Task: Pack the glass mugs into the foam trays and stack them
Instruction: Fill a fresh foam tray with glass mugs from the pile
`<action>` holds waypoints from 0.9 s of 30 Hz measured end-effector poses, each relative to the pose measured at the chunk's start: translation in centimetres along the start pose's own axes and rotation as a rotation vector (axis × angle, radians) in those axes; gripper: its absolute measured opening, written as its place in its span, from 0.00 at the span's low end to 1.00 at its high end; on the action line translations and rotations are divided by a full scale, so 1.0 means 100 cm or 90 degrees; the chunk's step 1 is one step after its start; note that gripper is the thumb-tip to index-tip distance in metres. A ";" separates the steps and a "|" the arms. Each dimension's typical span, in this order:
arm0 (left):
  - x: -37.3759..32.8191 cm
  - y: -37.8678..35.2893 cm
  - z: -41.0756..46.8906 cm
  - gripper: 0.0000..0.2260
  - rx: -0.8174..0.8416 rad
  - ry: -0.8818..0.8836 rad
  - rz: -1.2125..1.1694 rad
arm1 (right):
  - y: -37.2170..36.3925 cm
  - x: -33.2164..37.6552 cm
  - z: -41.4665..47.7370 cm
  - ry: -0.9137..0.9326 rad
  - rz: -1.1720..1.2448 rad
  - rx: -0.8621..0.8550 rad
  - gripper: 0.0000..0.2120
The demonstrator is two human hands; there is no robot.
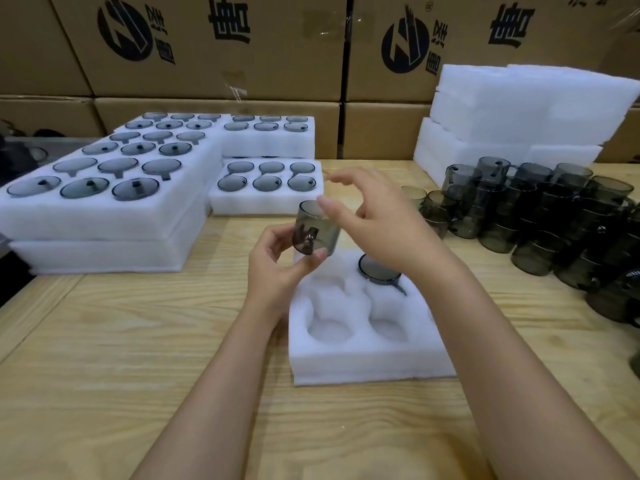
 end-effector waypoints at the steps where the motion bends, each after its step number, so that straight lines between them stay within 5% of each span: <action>1: -0.001 0.000 0.001 0.23 -0.001 -0.011 0.003 | -0.003 -0.001 0.000 -0.024 -0.010 0.003 0.24; 4: -0.003 -0.003 0.001 0.23 0.032 -0.030 0.030 | -0.019 -0.007 0.000 -0.058 -0.073 0.047 0.29; 11: -0.003 -0.011 -0.002 0.36 0.202 0.044 -0.098 | -0.011 -0.017 0.003 -0.059 -0.031 0.088 0.22; 17: -0.001 -0.010 -0.005 0.40 0.160 0.149 -0.255 | -0.019 -0.021 -0.001 -0.037 -0.060 0.171 0.18; 24: 0.001 -0.010 -0.004 0.15 0.143 0.117 -0.121 | -0.020 -0.023 -0.002 0.000 -0.108 0.208 0.18; 27: 0.001 -0.011 -0.004 0.14 0.128 0.115 -0.118 | -0.024 -0.023 -0.002 0.021 -0.123 0.214 0.18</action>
Point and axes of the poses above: each hand's wrist, its own z-axis towards the middle knuckle, its own y-axis out of the back of the hand, x = y × z, the point moved 4 cm from there along z, towards the middle knuckle, and after that the axes turned 14 degrees about -y, right-handed, at the moved point
